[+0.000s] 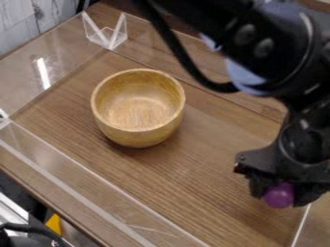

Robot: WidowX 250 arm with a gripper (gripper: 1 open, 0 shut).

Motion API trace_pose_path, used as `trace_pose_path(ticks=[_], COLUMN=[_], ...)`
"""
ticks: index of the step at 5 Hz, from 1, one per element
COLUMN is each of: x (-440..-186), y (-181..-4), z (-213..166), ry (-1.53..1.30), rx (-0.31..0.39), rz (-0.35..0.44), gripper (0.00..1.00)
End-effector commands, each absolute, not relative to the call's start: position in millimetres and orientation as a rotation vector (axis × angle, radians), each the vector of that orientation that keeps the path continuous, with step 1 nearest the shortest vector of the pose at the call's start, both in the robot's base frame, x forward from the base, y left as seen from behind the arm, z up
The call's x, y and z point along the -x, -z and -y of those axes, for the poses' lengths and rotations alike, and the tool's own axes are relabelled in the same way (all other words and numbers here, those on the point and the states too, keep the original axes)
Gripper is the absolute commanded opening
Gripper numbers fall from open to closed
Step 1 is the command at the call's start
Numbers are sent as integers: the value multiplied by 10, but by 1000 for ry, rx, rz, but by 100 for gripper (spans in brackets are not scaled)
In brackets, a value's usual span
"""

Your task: Put the purple eggplant in the brown bowl

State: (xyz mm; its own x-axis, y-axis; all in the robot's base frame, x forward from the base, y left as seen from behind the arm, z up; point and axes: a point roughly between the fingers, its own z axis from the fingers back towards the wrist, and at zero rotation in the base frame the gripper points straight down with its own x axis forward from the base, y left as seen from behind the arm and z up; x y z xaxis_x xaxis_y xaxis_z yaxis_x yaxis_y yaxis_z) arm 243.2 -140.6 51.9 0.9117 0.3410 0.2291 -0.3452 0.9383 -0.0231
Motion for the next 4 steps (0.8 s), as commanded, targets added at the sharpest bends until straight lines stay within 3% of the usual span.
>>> trace_pose_path(ticks=[1, 2, 4], x=[-2664, -2885, -3276], y=[-895, -1001, -716], z=[1272, 1051, 1251], ry=[-370, -386, -304], rx=[53, 66, 64], rz=[311, 334, 351], gripper=[0, 0, 0])
